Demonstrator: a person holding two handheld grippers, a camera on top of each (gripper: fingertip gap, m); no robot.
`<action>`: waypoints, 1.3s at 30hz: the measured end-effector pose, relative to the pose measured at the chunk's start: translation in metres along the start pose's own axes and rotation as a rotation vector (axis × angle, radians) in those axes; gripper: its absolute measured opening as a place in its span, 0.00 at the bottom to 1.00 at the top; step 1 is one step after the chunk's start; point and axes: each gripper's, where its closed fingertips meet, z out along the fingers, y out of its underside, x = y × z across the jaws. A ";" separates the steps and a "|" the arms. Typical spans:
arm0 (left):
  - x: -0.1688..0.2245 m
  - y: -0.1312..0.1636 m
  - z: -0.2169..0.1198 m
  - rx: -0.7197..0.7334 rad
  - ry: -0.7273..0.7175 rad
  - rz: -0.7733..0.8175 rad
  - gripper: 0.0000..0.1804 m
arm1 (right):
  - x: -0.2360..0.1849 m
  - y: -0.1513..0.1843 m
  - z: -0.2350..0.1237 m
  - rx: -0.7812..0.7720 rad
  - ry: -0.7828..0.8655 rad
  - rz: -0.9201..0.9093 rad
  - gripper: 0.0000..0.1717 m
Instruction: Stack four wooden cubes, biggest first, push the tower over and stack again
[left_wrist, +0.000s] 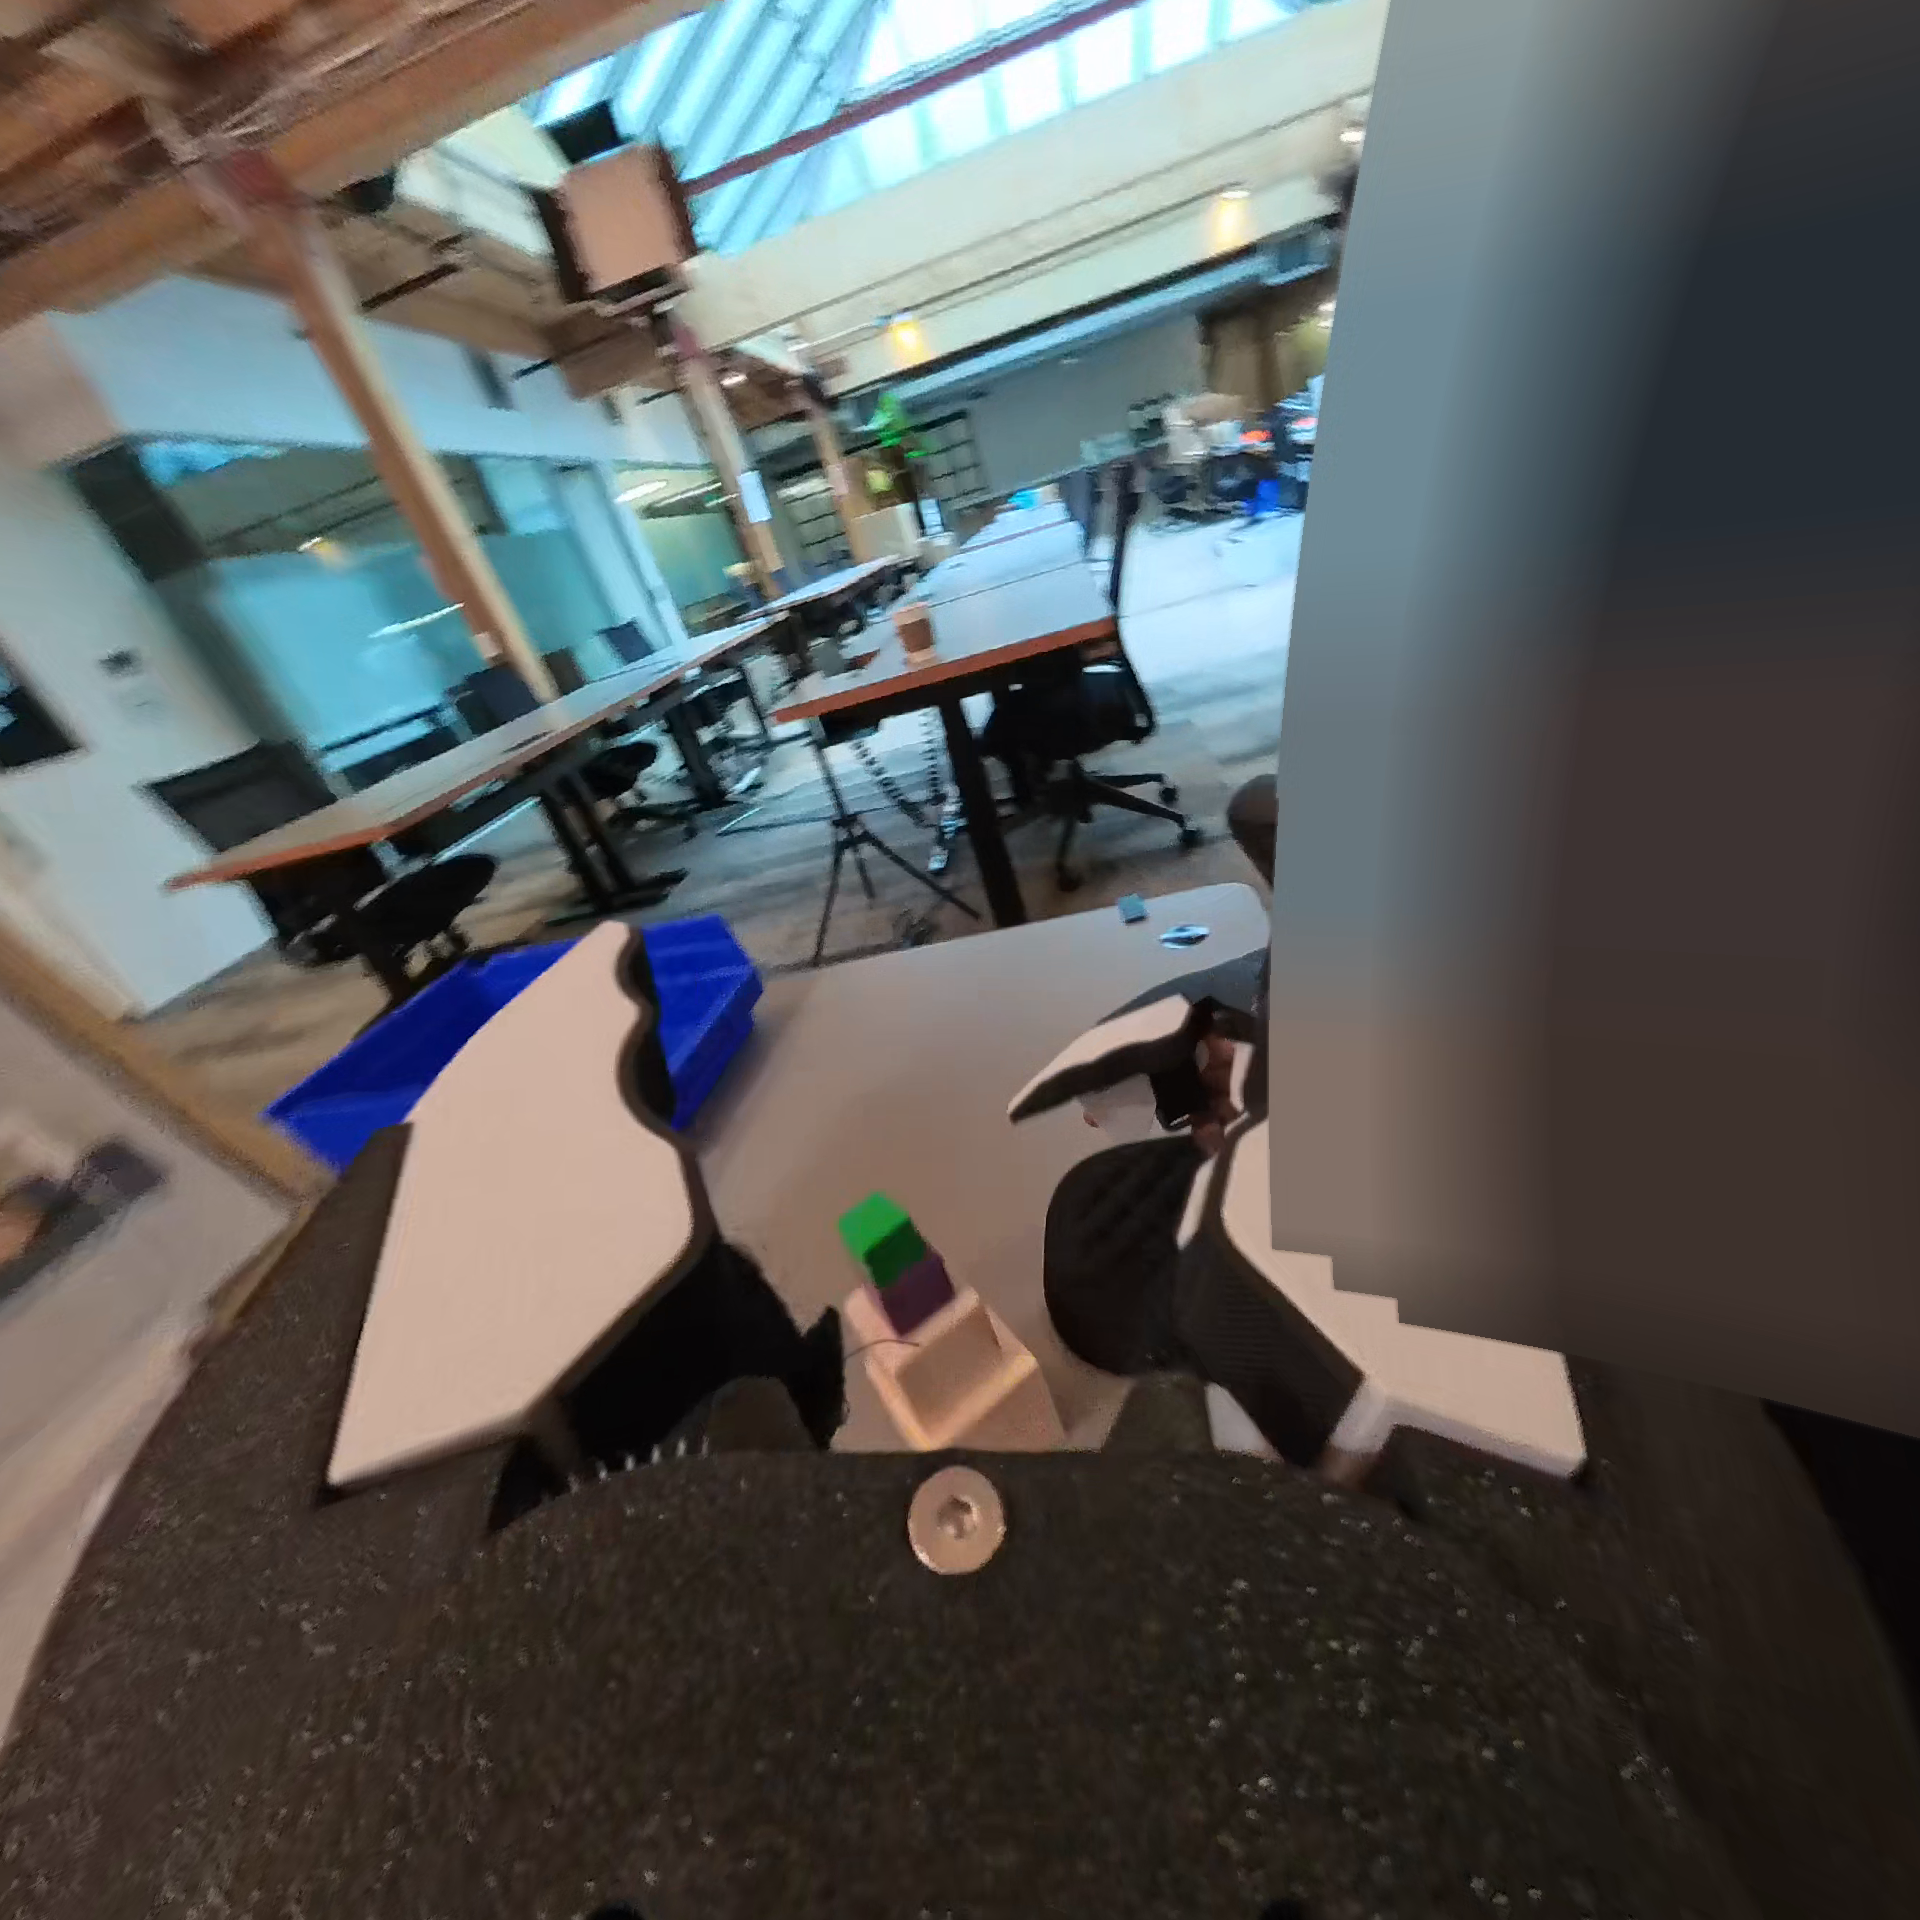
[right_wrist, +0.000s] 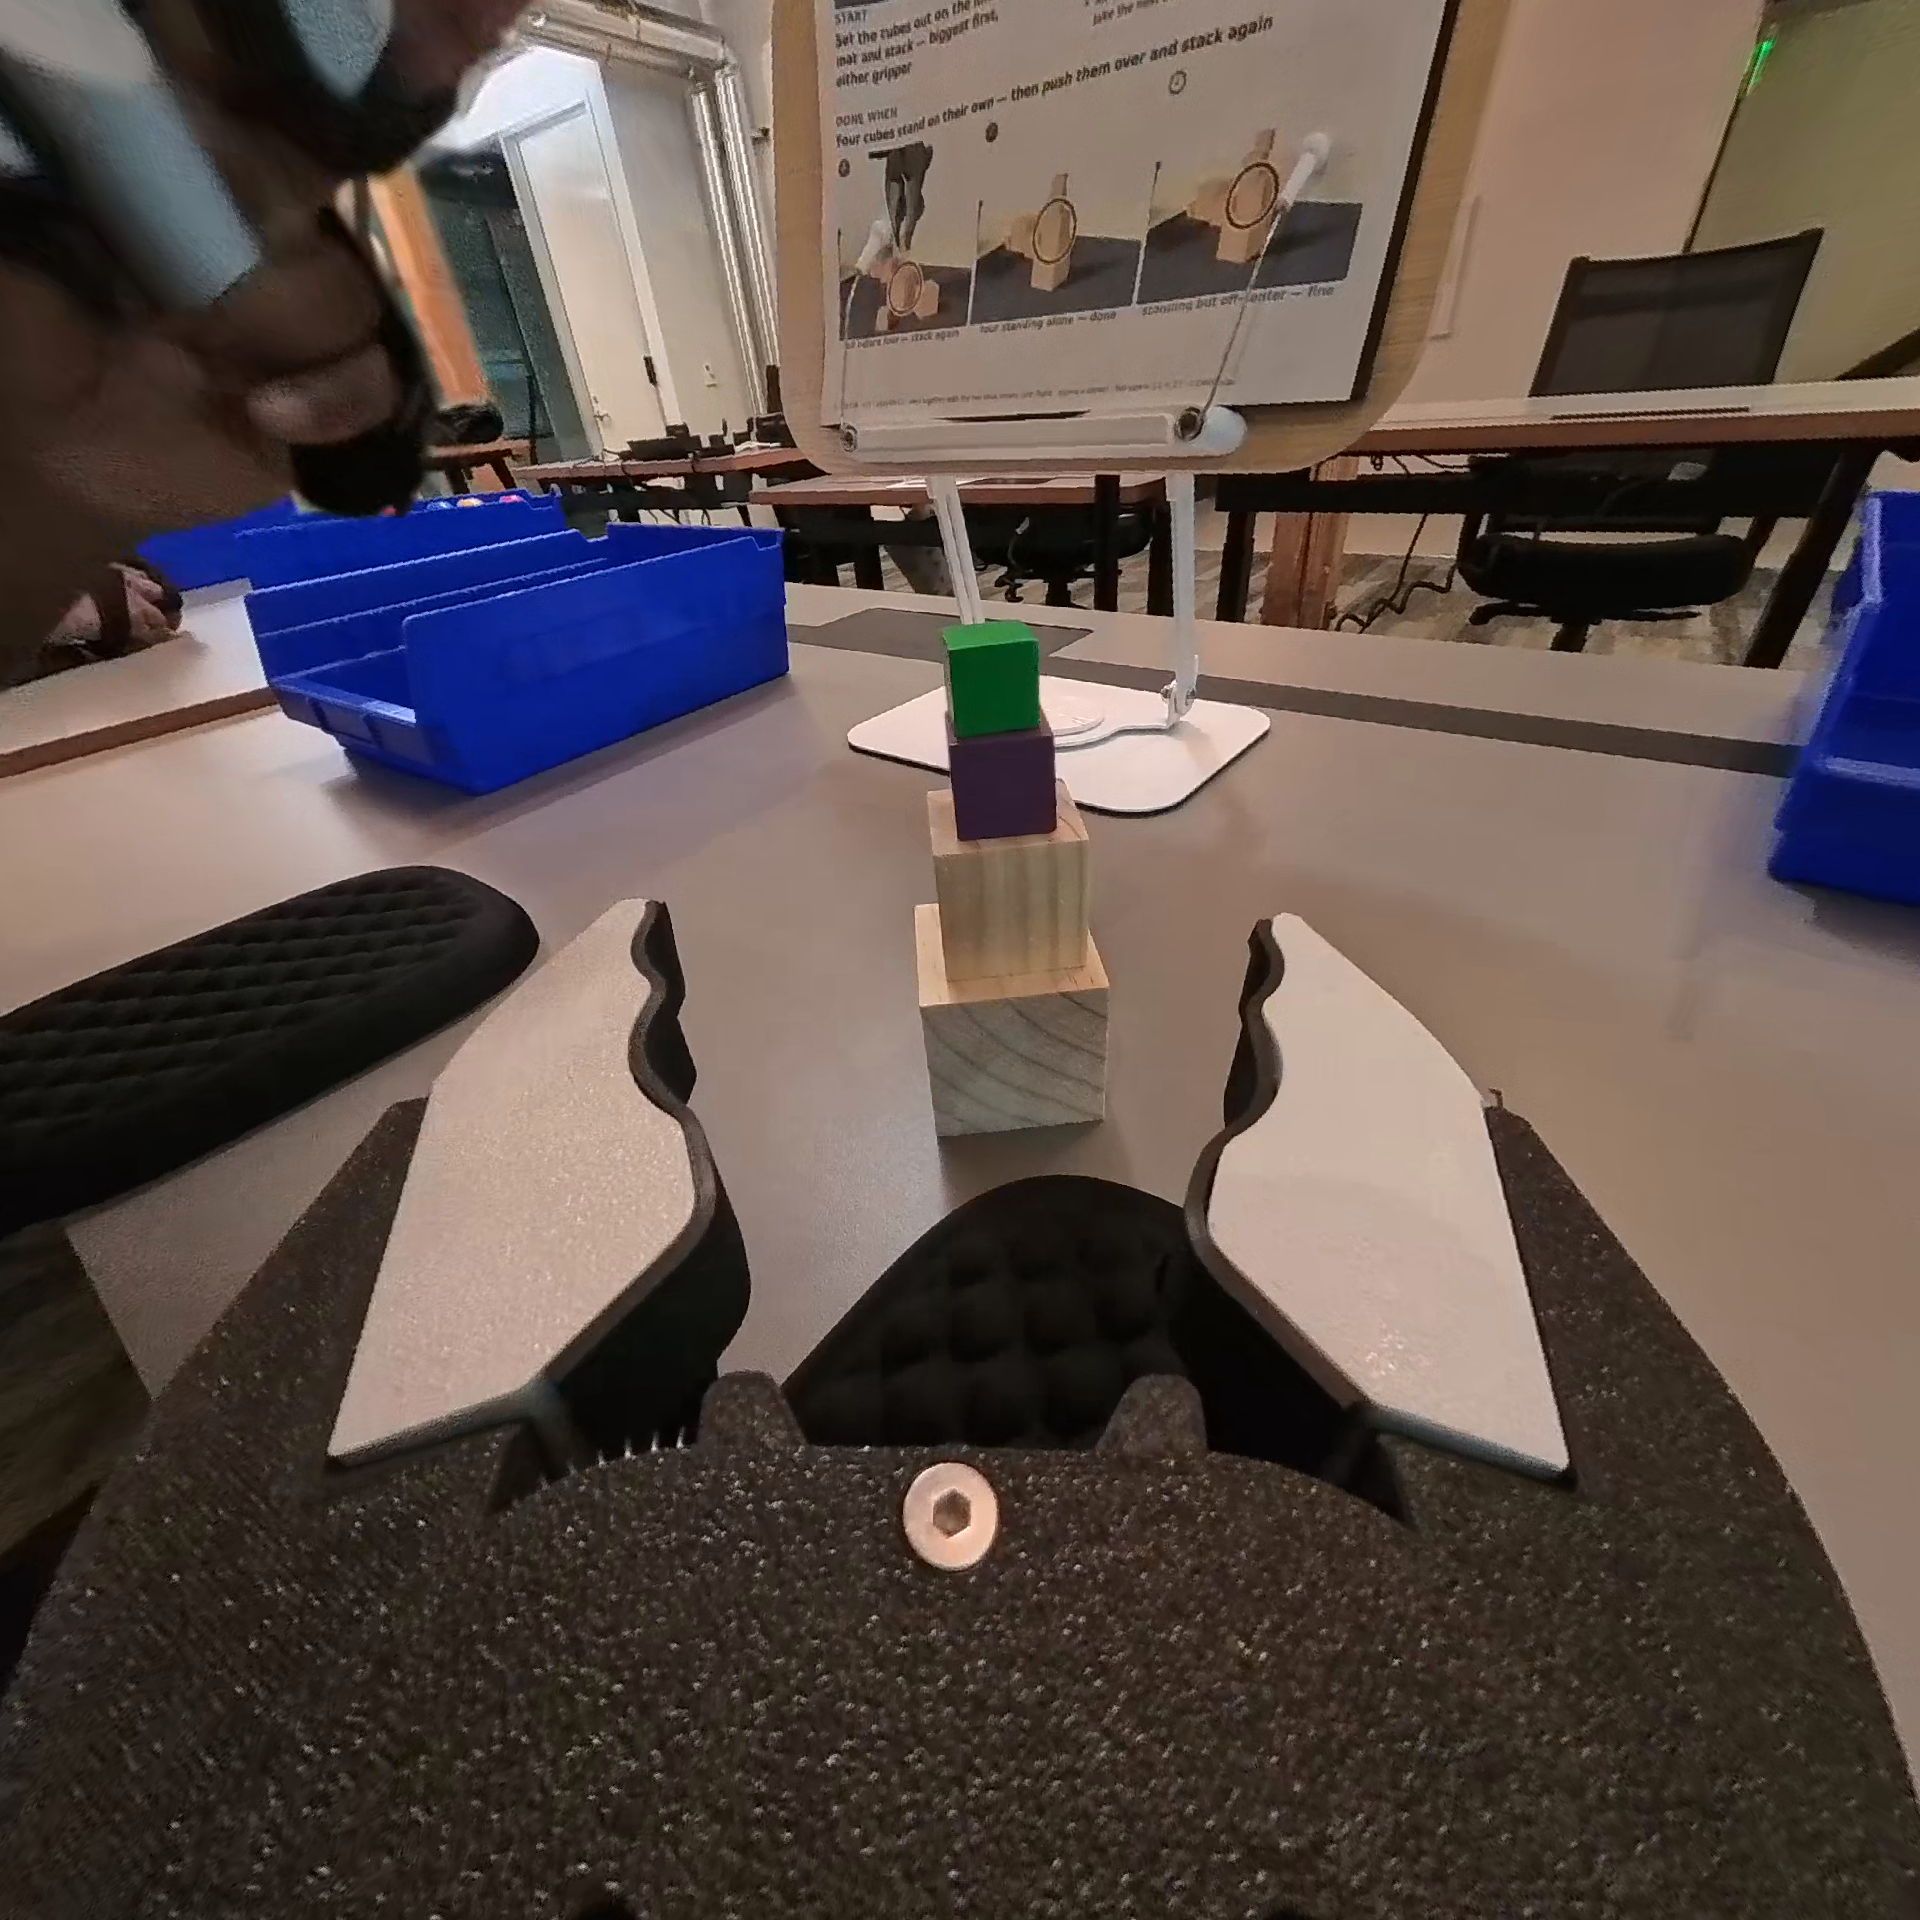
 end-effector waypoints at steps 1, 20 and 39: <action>-0.003 0.006 -0.011 -0.016 -0.064 -0.028 0.64 | 0.000 0.000 0.000 0.000 0.000 -0.004 0.59; 0.023 0.126 -0.157 -0.087 -0.710 -0.153 0.59 | -0.011 0.003 0.001 -0.021 -0.026 -0.088 0.56; 0.026 0.132 -0.154 -0.130 -0.727 -0.105 0.61 | -0.018 -0.010 -0.005 0.001 -0.195 -0.063 0.51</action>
